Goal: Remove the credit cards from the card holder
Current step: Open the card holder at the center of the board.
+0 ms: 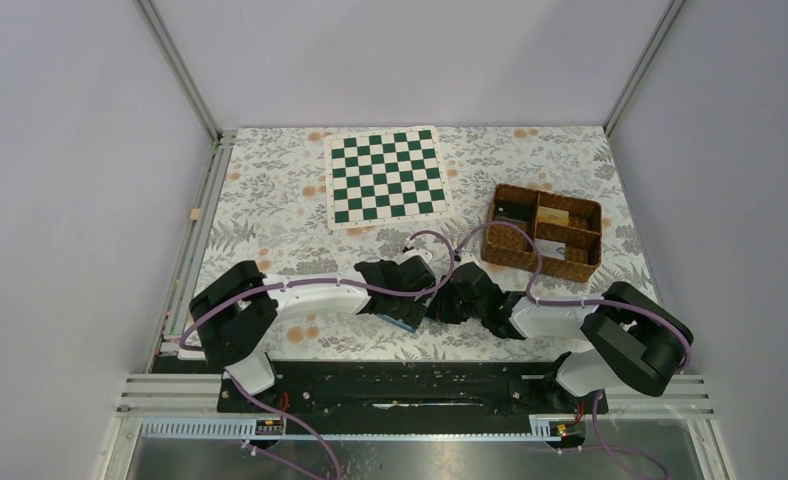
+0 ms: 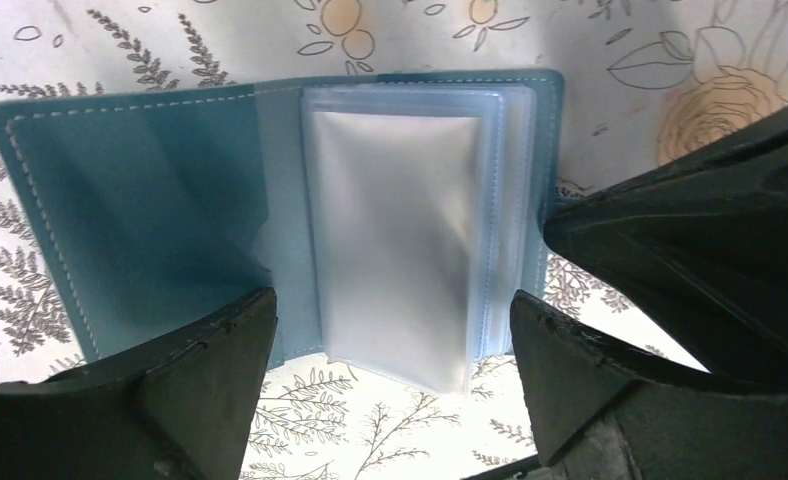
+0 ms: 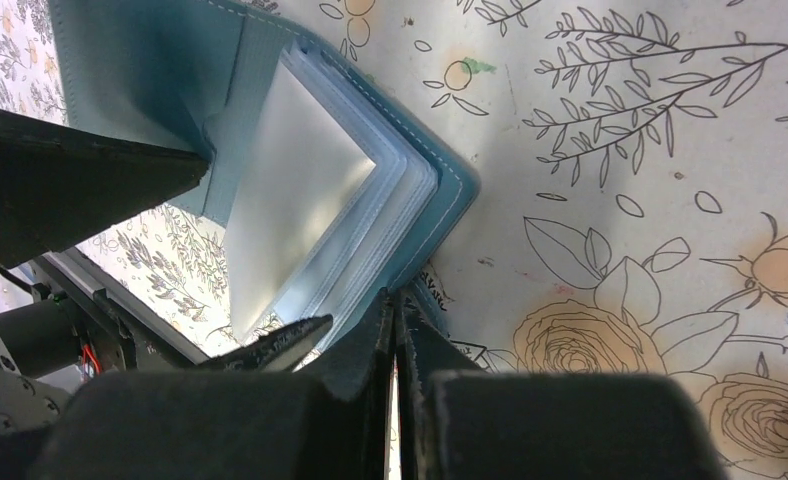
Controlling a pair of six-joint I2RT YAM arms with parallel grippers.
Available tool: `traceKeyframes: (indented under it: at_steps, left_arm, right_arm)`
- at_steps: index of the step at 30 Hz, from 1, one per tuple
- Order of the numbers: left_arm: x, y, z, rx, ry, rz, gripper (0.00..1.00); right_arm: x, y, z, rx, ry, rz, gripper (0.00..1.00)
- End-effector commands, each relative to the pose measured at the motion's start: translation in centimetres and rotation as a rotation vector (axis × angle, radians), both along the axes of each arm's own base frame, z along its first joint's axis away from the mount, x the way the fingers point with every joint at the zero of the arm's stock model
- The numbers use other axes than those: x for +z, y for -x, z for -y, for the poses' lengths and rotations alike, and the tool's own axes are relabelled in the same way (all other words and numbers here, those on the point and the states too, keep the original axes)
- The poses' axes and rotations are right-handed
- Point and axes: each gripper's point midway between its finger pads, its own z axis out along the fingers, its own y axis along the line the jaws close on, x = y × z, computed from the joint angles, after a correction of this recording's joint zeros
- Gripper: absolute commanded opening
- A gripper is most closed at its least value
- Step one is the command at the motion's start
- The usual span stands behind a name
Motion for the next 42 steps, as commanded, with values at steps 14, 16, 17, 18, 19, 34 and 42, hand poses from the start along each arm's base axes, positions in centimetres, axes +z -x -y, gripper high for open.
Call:
traceKeyframes:
  at_steps: [14,16,17,18,19,34,42]
  left_arm:
    - [1.2,-1.6,-0.4,0.026,-0.049,0.096,0.64]
    - [1.1,-1.6,-0.5,0.027,-0.052,0.096,0.62]
    - [1.0,-1.6,-0.6,0.028,-0.056,0.096,0.61]
    - [1.0,-1.6,-0.7,0.032,-0.057,0.095,0.61]
    - [1.1,-1.6,-0.7,0.034,-0.060,0.098,0.60]
    - [2.7,-2.9,-2.0,0.127,-0.098,0.169,0.59]
    - [2.4,-2.8,-1.7,0.106,-0.088,0.142,0.62]
  right_arm:
    - [-1.2,-0.1,1.2,-0.021,0.050,0.004,0.00]
    - [-1.2,-0.1,1.2,-0.020,0.050,0.006,0.00]
    - [-1.2,-0.1,1.2,-0.020,0.051,0.004,0.00]
    - [-1.2,-0.1,1.2,-0.020,0.051,0.005,0.00]
    - [-1.2,0.0,1.3,-0.017,0.055,0.005,0.00]
    - [-1.6,0.2,1.7,-0.002,0.074,0.016,0.00]
    - [-1.5,0.2,1.7,0.000,0.069,0.022,0.00]
